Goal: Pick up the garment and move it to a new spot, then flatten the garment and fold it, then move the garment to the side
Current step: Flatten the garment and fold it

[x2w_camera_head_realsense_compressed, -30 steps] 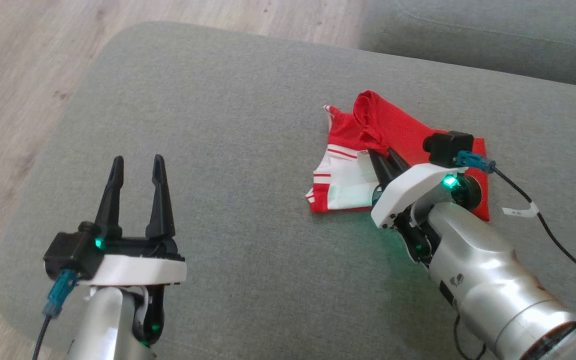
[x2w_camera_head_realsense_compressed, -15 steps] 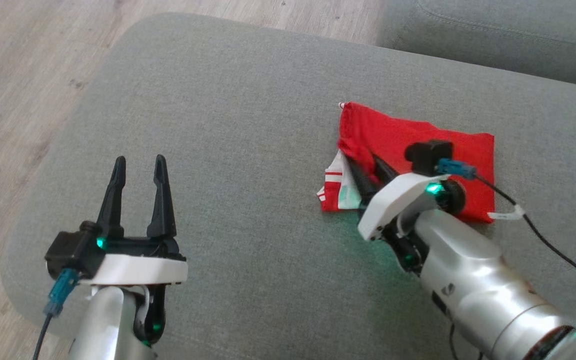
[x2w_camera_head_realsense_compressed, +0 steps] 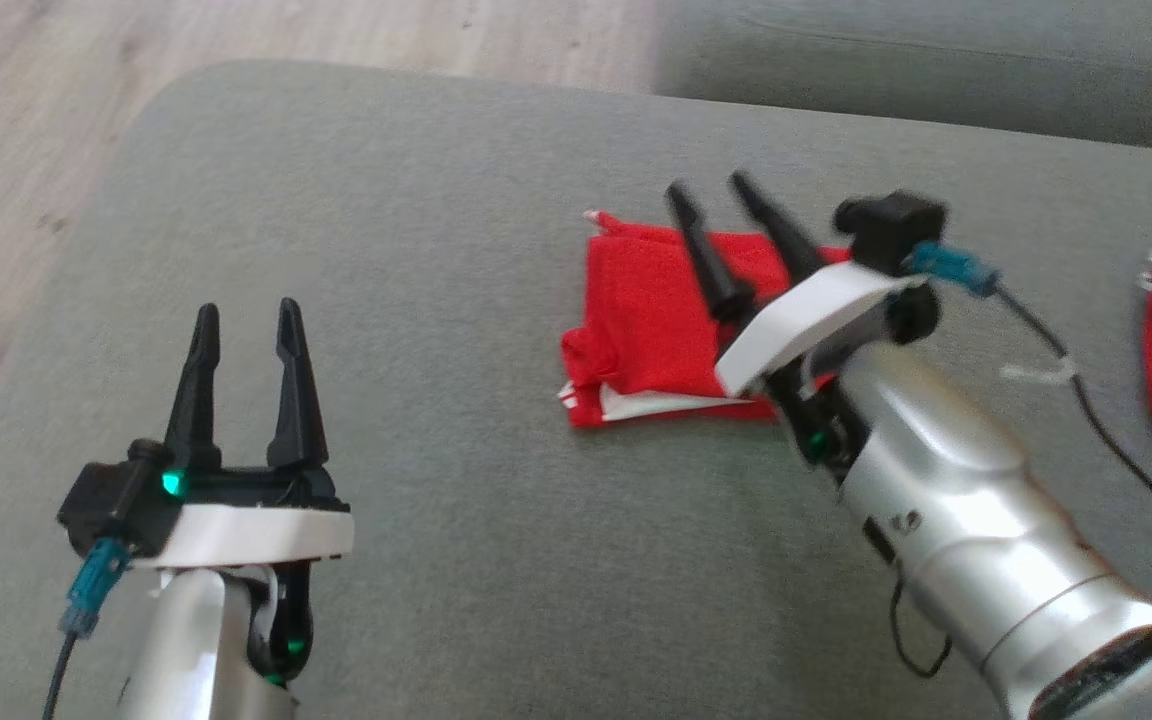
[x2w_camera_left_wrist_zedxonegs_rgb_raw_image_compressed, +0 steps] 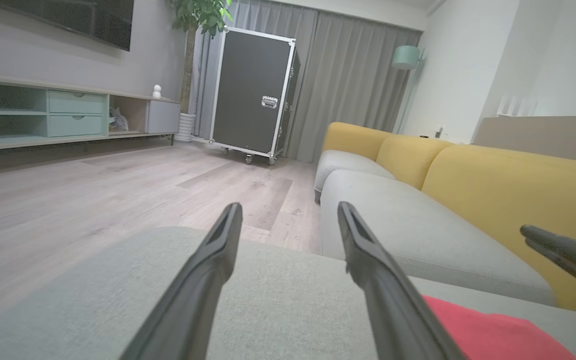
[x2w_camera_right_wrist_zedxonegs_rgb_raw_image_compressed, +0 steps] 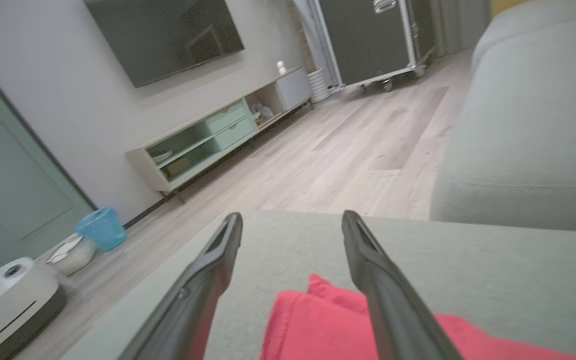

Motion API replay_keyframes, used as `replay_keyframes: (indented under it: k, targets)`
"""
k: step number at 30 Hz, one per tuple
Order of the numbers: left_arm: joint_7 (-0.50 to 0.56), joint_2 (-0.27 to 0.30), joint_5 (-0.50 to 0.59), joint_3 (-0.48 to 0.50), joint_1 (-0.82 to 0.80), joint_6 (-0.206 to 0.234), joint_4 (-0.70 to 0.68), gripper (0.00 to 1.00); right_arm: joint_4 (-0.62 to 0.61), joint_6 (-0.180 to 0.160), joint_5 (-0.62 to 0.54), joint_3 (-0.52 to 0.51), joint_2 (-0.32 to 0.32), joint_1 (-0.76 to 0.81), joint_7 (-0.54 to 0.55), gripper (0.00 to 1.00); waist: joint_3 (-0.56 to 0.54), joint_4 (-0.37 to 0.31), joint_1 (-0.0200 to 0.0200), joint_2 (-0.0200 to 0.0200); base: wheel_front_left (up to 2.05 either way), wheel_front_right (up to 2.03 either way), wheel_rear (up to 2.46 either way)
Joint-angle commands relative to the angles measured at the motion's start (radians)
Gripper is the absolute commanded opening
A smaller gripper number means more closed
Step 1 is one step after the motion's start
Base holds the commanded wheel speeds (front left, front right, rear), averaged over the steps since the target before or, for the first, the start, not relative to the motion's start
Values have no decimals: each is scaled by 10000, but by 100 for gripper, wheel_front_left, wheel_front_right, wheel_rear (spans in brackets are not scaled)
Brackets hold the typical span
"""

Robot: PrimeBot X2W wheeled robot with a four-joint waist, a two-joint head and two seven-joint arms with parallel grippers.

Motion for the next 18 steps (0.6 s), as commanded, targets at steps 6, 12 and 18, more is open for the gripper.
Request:
replay_keyframes:
  k: [6,12,18]
  targets:
    - [-51,91,87,486,-249,16,-592,100,-834,-7,-3541,-3131,160,190,-108,100,-202,-1110,0,-1,0,0,0]
    - [-51,89,64,489,-175,16,-693,100,-2100,-7,-5941,-5344,160,1517,-108,100,-316,-1722,0,-1,0,0,0]
    - [-51,87,86,583,-27,16,-737,100,-3547,-7,-6989,-6391,160,2854,-108,100,-300,-2314,0,-1,0,0,0]
